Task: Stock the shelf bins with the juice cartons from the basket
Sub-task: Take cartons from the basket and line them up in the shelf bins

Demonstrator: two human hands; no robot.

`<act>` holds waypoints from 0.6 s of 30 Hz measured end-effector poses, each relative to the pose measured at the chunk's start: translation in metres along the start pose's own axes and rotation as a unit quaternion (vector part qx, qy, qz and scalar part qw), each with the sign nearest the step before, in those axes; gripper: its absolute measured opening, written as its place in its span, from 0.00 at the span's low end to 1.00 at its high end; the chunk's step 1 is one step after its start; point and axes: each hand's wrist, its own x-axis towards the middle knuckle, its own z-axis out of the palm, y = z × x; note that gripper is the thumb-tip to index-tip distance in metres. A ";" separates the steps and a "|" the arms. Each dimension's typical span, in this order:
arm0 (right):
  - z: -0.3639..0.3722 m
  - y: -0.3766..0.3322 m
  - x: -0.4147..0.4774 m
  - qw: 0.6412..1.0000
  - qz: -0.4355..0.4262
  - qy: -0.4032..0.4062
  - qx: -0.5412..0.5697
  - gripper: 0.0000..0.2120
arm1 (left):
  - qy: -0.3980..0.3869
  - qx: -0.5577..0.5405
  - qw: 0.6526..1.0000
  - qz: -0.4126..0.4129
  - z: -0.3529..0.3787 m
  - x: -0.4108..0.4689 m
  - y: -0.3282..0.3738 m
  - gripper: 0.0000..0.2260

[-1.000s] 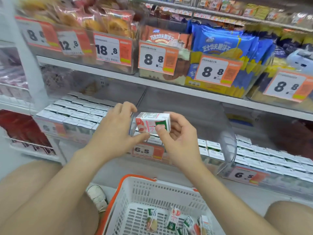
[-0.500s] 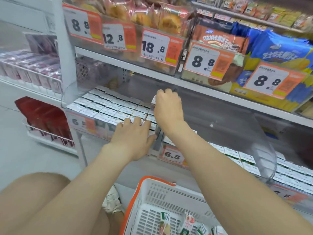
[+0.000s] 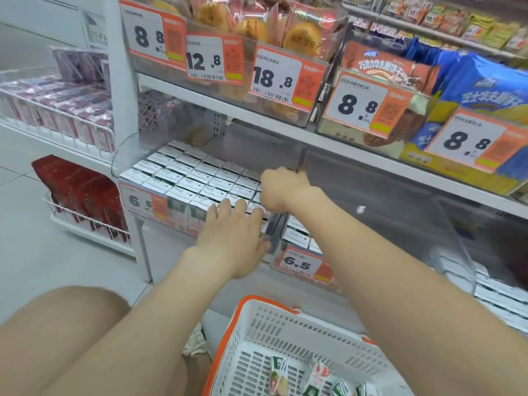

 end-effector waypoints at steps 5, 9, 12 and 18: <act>0.058 0.015 -0.064 0.947 -0.079 0.257 0.174 0.17 | 0.101 0.038 0.994 -0.036 0.006 -0.021 0.019 0.21; 0.111 0.033 -0.134 0.901 -0.130 0.367 0.192 0.19 | 0.132 -0.009 0.991 -0.033 0.016 -0.039 0.039 0.14; 0.149 0.048 -0.171 0.882 -0.163 0.406 0.175 0.12 | 0.041 -0.077 0.996 -0.002 0.033 -0.048 0.057 0.10; 0.250 0.079 -0.212 0.972 -0.178 0.084 0.129 0.11 | -0.286 0.005 0.946 0.156 0.101 -0.038 0.102 0.16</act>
